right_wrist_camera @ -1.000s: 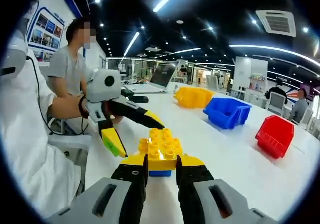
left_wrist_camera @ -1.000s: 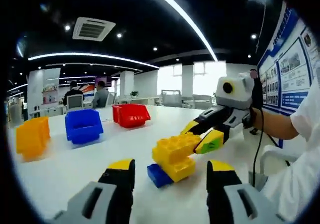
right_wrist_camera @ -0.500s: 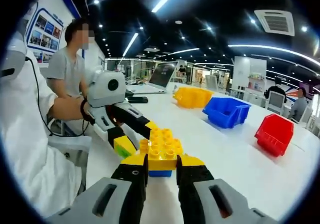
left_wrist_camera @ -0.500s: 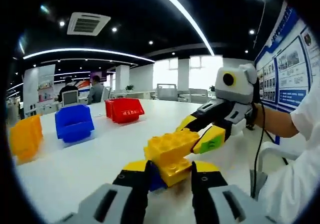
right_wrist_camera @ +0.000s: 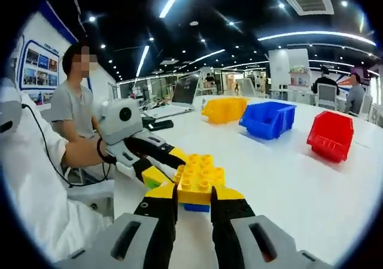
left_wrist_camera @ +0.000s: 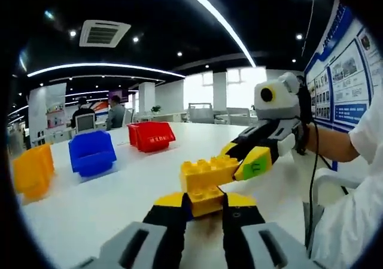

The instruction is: Take apart the toy blocks one by one and place each separated block into its matching bin, sorting the blocks by their type until all the connected pieces are disassembled and separated into the correct bins

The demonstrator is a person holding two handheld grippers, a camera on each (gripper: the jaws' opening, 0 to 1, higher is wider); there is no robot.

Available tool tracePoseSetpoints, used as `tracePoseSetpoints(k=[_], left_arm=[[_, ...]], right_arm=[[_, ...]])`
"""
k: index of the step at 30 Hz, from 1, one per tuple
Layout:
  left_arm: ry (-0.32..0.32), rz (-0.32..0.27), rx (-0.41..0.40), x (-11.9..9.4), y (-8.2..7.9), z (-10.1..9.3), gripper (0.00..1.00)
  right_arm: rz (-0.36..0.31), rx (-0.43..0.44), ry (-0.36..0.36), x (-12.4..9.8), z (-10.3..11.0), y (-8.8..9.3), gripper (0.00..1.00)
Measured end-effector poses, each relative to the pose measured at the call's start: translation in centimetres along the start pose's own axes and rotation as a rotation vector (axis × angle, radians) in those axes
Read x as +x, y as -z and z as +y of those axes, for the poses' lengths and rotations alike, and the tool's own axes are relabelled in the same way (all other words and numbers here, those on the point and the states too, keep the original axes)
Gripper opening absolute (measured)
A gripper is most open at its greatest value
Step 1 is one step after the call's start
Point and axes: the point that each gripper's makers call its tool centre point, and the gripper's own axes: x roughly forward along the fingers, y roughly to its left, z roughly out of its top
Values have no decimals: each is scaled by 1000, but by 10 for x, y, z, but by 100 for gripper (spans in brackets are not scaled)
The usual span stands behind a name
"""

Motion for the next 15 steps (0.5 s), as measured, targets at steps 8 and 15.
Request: tracePoseSetpoints(k=[8,15], left_arm=[[1,-23,-17,0,-4,3,23],[-51,32,61,13,2,0,32]], right_arm=[[-33,70,-10,0,-8,-2,23],[-5,-63,31,4,2,-1,23]])
